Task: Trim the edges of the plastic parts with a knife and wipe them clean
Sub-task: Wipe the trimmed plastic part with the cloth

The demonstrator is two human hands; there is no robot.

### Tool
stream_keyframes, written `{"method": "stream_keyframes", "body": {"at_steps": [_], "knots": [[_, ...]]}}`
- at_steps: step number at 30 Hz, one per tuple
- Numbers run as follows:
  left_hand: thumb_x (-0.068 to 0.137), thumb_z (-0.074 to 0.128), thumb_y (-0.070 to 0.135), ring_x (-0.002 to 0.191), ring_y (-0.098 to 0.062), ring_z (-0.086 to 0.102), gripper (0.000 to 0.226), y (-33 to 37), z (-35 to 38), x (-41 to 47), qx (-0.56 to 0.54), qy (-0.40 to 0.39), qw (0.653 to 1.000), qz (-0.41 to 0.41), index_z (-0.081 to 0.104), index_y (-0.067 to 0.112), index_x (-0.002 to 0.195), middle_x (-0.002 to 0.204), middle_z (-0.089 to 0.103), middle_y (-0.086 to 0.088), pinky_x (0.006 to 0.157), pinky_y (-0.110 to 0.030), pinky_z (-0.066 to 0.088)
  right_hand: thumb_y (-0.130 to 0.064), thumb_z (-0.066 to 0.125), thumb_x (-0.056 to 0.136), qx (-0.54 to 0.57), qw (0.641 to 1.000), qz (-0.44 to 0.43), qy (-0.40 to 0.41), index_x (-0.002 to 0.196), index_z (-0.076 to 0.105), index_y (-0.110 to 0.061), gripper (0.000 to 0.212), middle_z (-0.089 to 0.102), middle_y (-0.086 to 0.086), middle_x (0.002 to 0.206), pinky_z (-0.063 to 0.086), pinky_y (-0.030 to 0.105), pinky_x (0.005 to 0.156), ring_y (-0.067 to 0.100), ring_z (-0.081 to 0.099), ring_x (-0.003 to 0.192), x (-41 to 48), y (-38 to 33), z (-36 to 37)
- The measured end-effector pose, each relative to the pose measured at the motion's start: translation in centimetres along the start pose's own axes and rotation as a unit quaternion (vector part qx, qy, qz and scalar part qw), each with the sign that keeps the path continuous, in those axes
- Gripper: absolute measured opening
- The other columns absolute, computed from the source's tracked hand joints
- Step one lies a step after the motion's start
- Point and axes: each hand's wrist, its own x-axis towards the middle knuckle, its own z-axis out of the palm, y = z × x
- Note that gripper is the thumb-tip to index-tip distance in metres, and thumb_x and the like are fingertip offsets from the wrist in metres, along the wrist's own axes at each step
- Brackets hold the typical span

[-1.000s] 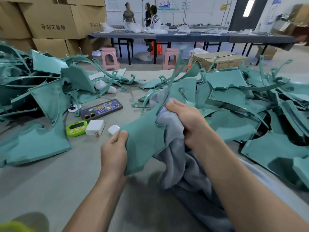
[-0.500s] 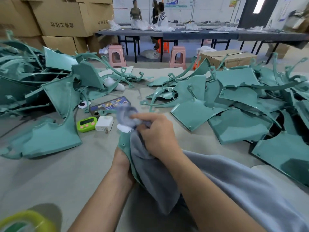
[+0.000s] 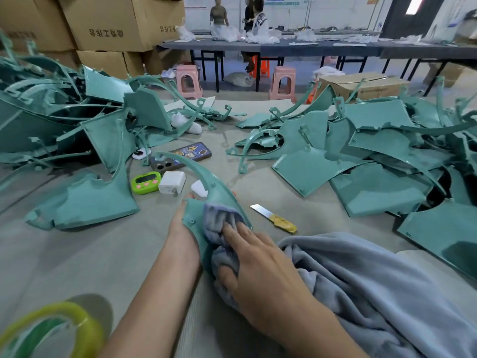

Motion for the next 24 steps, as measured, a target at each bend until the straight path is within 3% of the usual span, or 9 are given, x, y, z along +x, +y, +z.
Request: {"method": "stream_keyframes", "body": {"at_steps": [1,2,5,7,9,12,15,19,24], "knots": [[0.104,0.028,0.05,0.061,-0.029,0.074,0.072,0.8,-0.2,0.4,-0.009,-0.051,0.998,-0.021,0.078,0.004,0.08,0.074,0.075,-0.017,0.049,-0.032,0.059,-0.039,0.054,0.095,-0.019,0.999,0.003,0.027,0.121,0.059,-0.025,0.03,0.058,-0.001,0.125,0.046,0.039,0.078,0.028,0.055,0.103,0.1,-0.1,0.1],[0.102,0.029,0.057,0.064,-0.029,0.075,0.08,1.4,0.3,-0.3,-0.009,-0.083,0.995,-0.049,0.08,0.002,0.074,0.078,0.076,-0.018,0.042,-0.035,0.057,-0.037,0.052,0.097,-0.016,0.999,0.029,0.035,0.113,0.059,-0.023,0.022,0.057,0.001,0.117,0.043,0.039,0.076,0.029,0.054,0.101,0.3,-0.2,0.1],[0.091,0.046,0.065,0.102,-0.034,0.073,0.067,1.1,0.8,-1.7,-0.005,-0.126,0.992,-0.03,0.078,0.008,0.108,0.116,0.073,-0.019,0.079,-0.043,0.062,-0.04,0.042,0.1,-0.016,0.995,0.099,-0.008,0.11,0.054,-0.027,0.02,0.049,0.001,0.118,0.036,0.034,0.079,0.025,0.047,0.11,1.0,-0.1,0.2],[0.076,0.064,0.054,0.118,-0.037,0.064,0.063,1.5,0.7,-1.9,-0.017,-0.165,0.986,-0.01,0.067,0.012,0.122,0.131,0.064,-0.018,0.103,-0.05,0.05,-0.035,0.043,0.102,-0.017,0.992,0.124,-0.017,0.113,0.058,-0.024,0.021,0.051,0.003,0.118,0.03,0.032,0.075,0.026,0.048,0.11,1.5,0.2,-0.1],[0.058,0.074,0.03,0.113,-0.037,0.06,0.072,1.9,0.4,-1.7,0.01,-0.238,0.971,0.019,0.063,0.013,0.127,0.127,0.06,-0.018,0.107,-0.049,0.043,-0.031,0.042,0.103,-0.068,0.992,0.106,-0.03,0.114,0.059,-0.021,0.023,0.055,0.002,0.118,0.026,0.03,0.071,0.025,0.049,0.11,2.3,0.7,-0.2],[0.055,0.051,0.003,0.104,-0.036,0.065,0.067,1.6,0.0,-1.5,0.08,-0.286,0.955,0.012,0.071,0.012,0.119,0.122,0.066,-0.019,0.1,-0.046,0.049,-0.028,0.043,0.101,-0.105,0.988,0.085,-0.077,0.103,0.06,-0.021,0.019,0.059,0.001,0.115,0.029,0.029,0.074,0.024,0.048,0.104,3.4,1.4,0.0],[0.057,0.035,-0.001,0.108,-0.038,0.064,0.069,1.9,-0.1,-1.4,0.077,-0.271,0.959,-0.008,0.073,0.007,0.114,0.123,0.066,-0.022,0.105,-0.049,0.045,-0.025,0.046,0.099,-0.06,0.991,0.116,-0.039,0.11,0.056,-0.018,0.016,0.056,0.005,0.117,0.035,0.033,0.075,0.028,0.055,0.104,3.9,1.5,0.1],[0.048,0.041,0.001,0.089,-0.036,0.065,0.067,2.0,0.2,-1.0,0.075,-0.27,0.959,-0.031,0.076,0.008,0.105,0.105,0.068,-0.02,0.086,-0.042,0.051,-0.027,0.045,0.102,0.089,0.986,0.113,0.079,0.127,0.056,-0.029,0.027,0.048,0.0,0.13,0.042,0.037,0.076,0.031,0.058,0.102,4.4,1.4,-0.1],[0.047,0.039,-0.002,0.076,-0.033,0.068,0.073,1.9,0.2,-0.6,0.108,-0.285,0.951,-0.045,0.076,0.008,0.109,0.095,0.071,-0.017,0.07,-0.034,0.055,-0.027,0.047,0.102,0.03,0.991,0.08,0.106,0.126,0.06,-0.025,0.027,0.052,0.004,0.123,0.042,0.04,0.077,0.032,0.058,0.102,7.1,1.8,-2.0]]}}
